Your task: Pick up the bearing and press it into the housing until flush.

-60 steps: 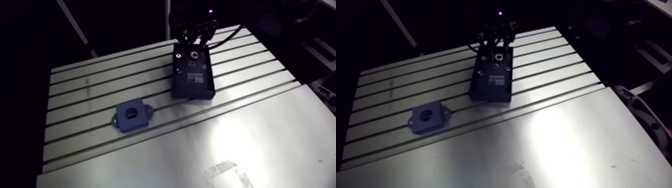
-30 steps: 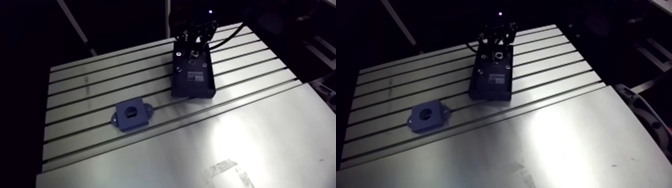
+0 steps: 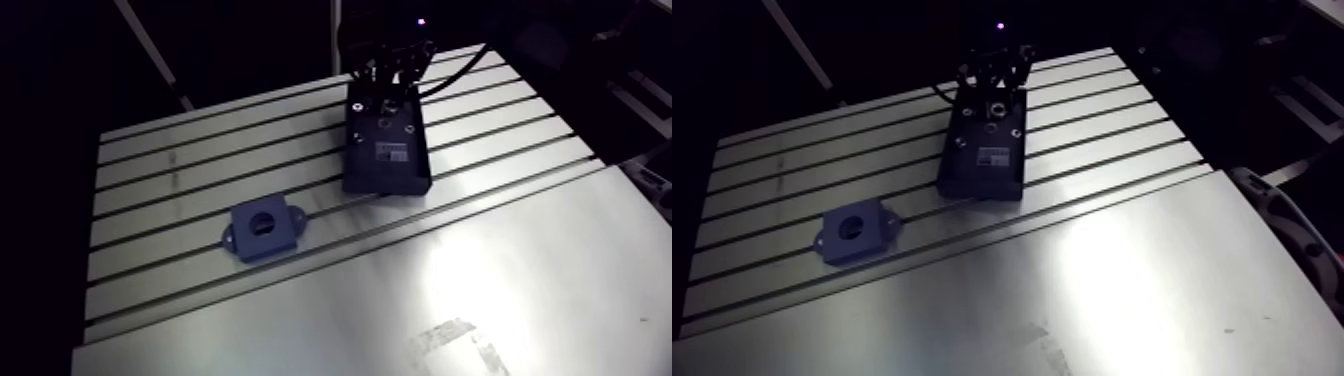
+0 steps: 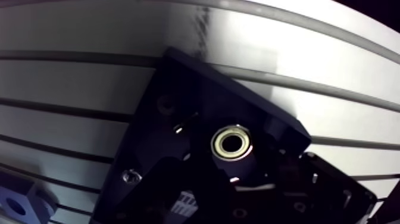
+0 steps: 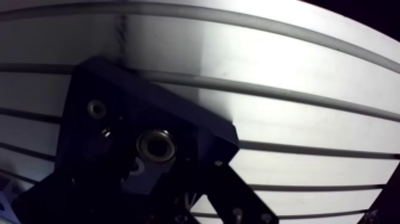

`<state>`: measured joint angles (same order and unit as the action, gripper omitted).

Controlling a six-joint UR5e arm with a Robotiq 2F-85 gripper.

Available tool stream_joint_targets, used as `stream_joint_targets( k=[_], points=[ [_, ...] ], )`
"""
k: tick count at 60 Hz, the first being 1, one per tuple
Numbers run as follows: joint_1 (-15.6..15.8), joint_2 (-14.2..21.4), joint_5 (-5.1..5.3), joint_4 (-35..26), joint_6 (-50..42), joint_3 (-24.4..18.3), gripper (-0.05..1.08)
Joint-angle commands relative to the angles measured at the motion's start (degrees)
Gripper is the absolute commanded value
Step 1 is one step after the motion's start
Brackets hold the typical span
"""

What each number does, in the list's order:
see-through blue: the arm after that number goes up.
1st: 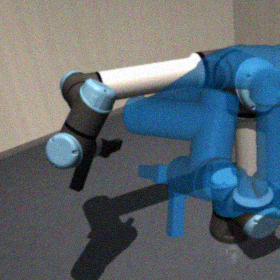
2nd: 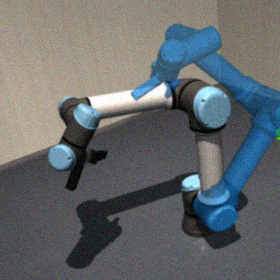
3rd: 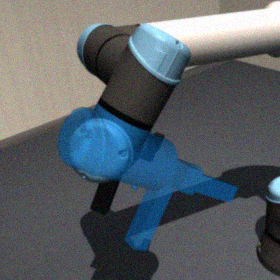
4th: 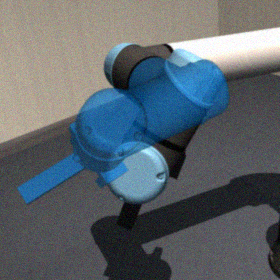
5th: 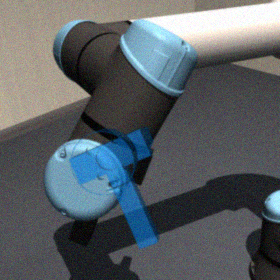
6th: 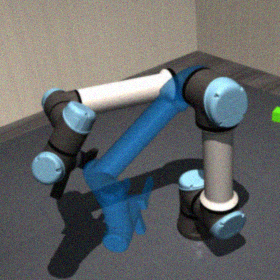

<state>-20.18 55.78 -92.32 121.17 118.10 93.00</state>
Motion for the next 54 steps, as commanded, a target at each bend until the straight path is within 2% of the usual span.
stream_joint_targets(
  k=[1, 54],
  points=[
    [-0.04, 0.14, -0.01, 0.0, 0.06, 0.12, 0.51],
    [-0.13, 0.82, 0.07, -0.42, 0.16, -0.42, 0.63]
  ],
)
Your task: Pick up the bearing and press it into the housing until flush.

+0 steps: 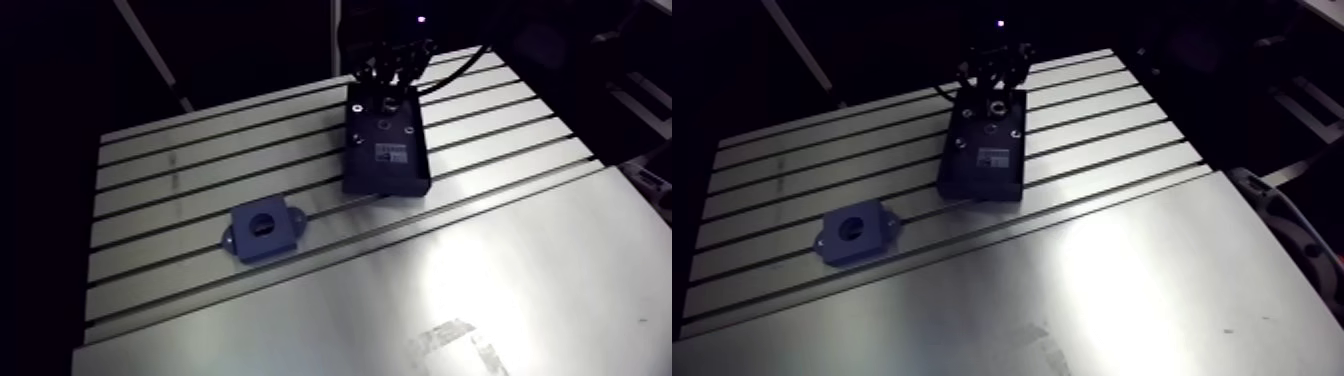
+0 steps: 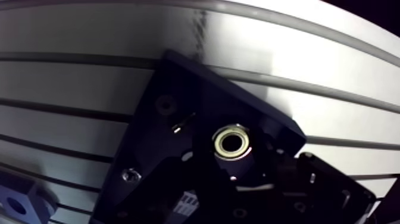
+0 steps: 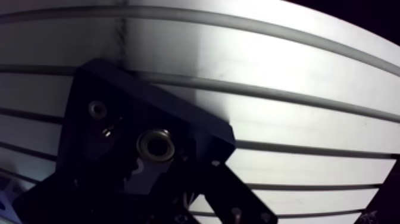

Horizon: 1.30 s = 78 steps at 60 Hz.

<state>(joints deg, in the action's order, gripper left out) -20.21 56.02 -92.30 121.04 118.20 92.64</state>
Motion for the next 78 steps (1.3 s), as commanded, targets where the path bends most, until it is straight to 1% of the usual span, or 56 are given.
stream_joint_targets(
  k=[1, 6, 8, 9, 10, 11, 15, 16, 17, 18, 20, 25, 26, 27, 29, 30, 33, 42, 43, 44, 45, 46, 47, 48, 49, 50, 51, 52, 57, 62, 63, 65, 70, 73, 78],
  points=[
    [-0.1, 0.76, 0.06, -0.46, 0.06, -0.13, 0.63],
    [-0.19, 1.43, 0.06, -0.8, -0.03, -0.05, 0.63],
    [-0.11, 1.71, -0.09, -1.13, -0.1, -0.13, 0.64],
    [-0.18, 1.9, -0.48, -1.63, -0.27, -0.14, 0.64],
    [-0.18, 1.9, -0.48, -1.63, -0.27, -0.14, 0.64],
    [-0.26, 2.15, -0.91, -2.01, -0.74, -0.14, 0.64],
    [-0.35, 2.75, -1.15, -2.64, -2.09, -0.14, 0.64],
    [-0.36, 2.88, -1.54, -3.2, -2.95, -0.06, 0.64],
    [-0.36, 2.88, -1.54, -3.2, -2.95, -0.06, 0.64],
    [-0.29, 3.12, -1.82, -3.74, -3.68, -0.13, 0.64],
    [-0.2, 3.68, -2.01, -4.26, -4.46, -0.06, 0.65],
    [-0.04, 5.23, -2.05, -5.48, -5.73, 0.2, 0.66],
    [0.06, 6.01, -1.97, -6.1, -6.34, 0.36, 0.66],
    [0.06, 6.01, -1.97, -6.1, -6.34, 0.36, 0.66],
    [0.46, 7.74, -1.71, -7.33, -7.57, 0.55, 0.66],
    [0.46, 7.74, -1.71, -7.33, -7.57, 0.55, 0.66],
    [1.4, 9.51, -1.45, -8.63, -8.63, 0.65, 0.66],
    [3.08, 12.19, -0.67, -11.37, -11.84, 0.49, 0.66],
    [3.44, 12.89, -0.27, -11.84, -12.49, 0.48, 0.66],
    [3.44, 12.89, -0.27, -11.84, -12.49, 0.48, 0.66],
    [3.94, 13.51, 0.24, -12.43, -13.03, 0.55, 0.66],
    [3.94, 13.51, 0.24, -12.43, -13.03, 0.55, 0.66],
    [4.62, 14.13, 0.91, -13.04, -13.41, 0.56, 0.66],
    [4.62, 14.13, 0.91, -13.04, -13.41, 0.56, 0.66],
    [5.17, 14.75, 1.61, -13.51, -13.77, 0.64, 0.66],
    [5.77, 15.59, 2.01, -13.88, -14.12, 0.95, 0.66],
    [5.77, 15.59, 2.01, -13.88, -14.12, 0.95, 0.66],
    [6.39, 16.38, 2.22, -14.08, -14.32, 1.29, 0.66],
    [7.37, 17.56, 2.34, -14.04, -14.92, 2.16, 0.66],
    [9.45, 18.6, 2.02, -13.53, -16.05, 3.9, 0.66],
    [9.45, 18.6, 2.02, -13.53, -16.05, 3.9, 0.66],
    [10.45, 19.12, 2.33, -13.33, -16.6, 4.81, 0.67],
    [11.5, 19.41, 2.35, -13.16, -16.89, 5.59, 0.67],
    [12.64, 19.67, 2.34, -12.99, -16.91, 6.46, 0.67],
    [13.3, 19.92, 2.42, -12.73, -16.91, 7.26, 0.67]
  ],
)
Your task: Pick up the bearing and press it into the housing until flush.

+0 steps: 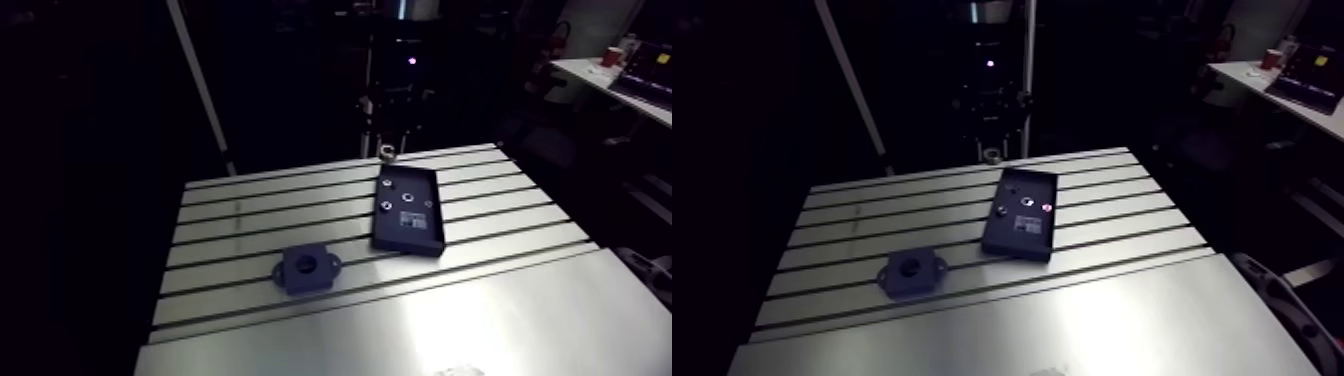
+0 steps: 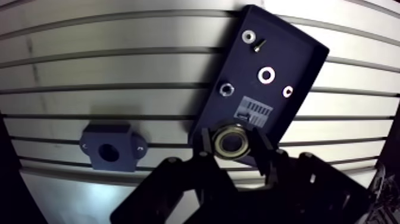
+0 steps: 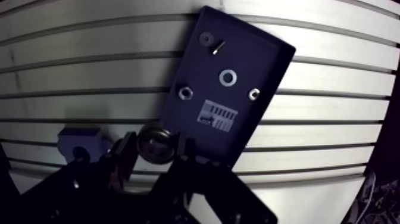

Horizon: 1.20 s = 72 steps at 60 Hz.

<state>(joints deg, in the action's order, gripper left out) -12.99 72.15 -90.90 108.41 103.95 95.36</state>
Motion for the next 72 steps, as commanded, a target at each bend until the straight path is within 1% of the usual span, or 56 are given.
stream_joint_targets(
  k=[1, 8, 16, 19, 25, 28, 32, 41, 48, 59, 61, 72],
  points=[
    [6.35, 4.12, 1.11, -0.01, -2.66, 5.05, 0.67],
    [6.91, 5.2, 1.38, 1.61, -2.83, 7.0, 0.67],
    [8.36, 5.32, 1.3, 3.69, -3.77, 8.76, 0.67],
    [8.41, 5.32, 1.3, 4.14, -3.87, 9.2, 0.67],
    [9.24, 5.41, 1.47, 5.39, -3.98, 10.62, 0.67],
    [9.51, 5.41, 1.4, 5.74, -3.98, 10.89, 0.67],
    [9.64, 5.41, 1.55, 6.45, -3.98, 11.26, 0.67],
    [10.32, 5.34, 1.31, 6.98, -4.06, 12.13, 0.68],
    [10.77, 5.16, 1.38, 9.05, -4.06, 13.44, 0.68],
    [11.83, 4.81, 1.39, 10.68, -4.45, 14.94, 0.68],
    [12.01, 4.71, 1.22, 11.13, -5.38, 15.31, 0.68],
    [12.87, 4.22, 1.29, 11.52, -5.9, 16.02, 0.68]
  ],
)
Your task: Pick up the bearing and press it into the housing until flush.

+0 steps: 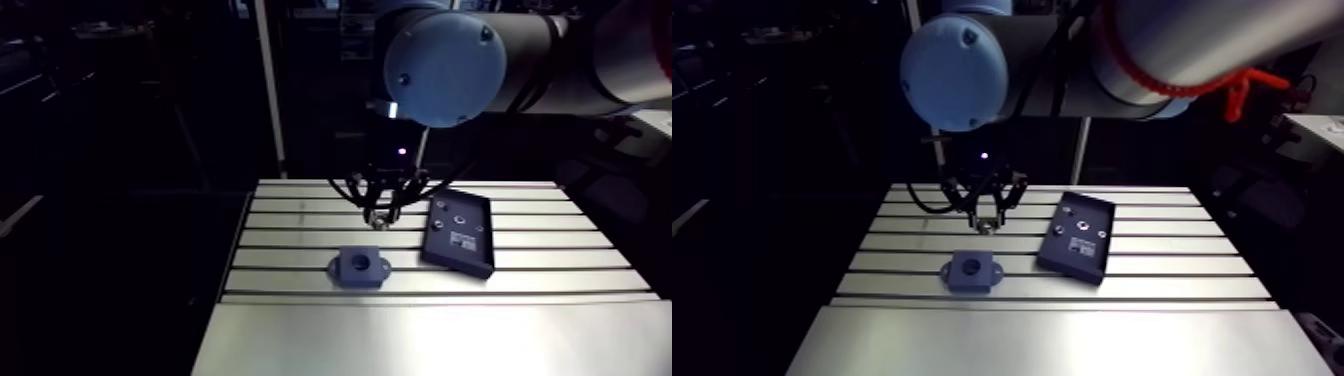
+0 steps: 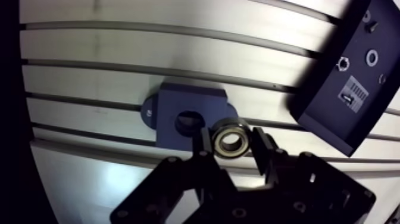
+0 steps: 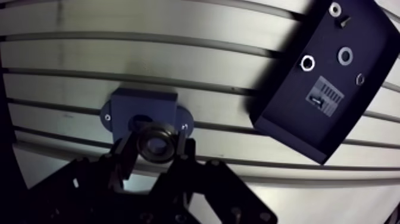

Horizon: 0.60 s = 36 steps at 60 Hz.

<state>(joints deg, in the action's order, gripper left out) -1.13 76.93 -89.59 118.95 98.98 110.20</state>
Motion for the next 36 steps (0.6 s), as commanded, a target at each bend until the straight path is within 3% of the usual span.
stream_joint_targets(
  k=[1, 18, 36],
  points=[
    [1.12, -0.67, -0.09, 0.98, -0.94, 1.36, 0.68],
    [1.98, -1.49, -0.01, 4.78, -1.47, 2.85, 0.68],
    [3.2, -2.01, 0.06, 4.95, -1.56, 3.49, 0.68]
  ],
)
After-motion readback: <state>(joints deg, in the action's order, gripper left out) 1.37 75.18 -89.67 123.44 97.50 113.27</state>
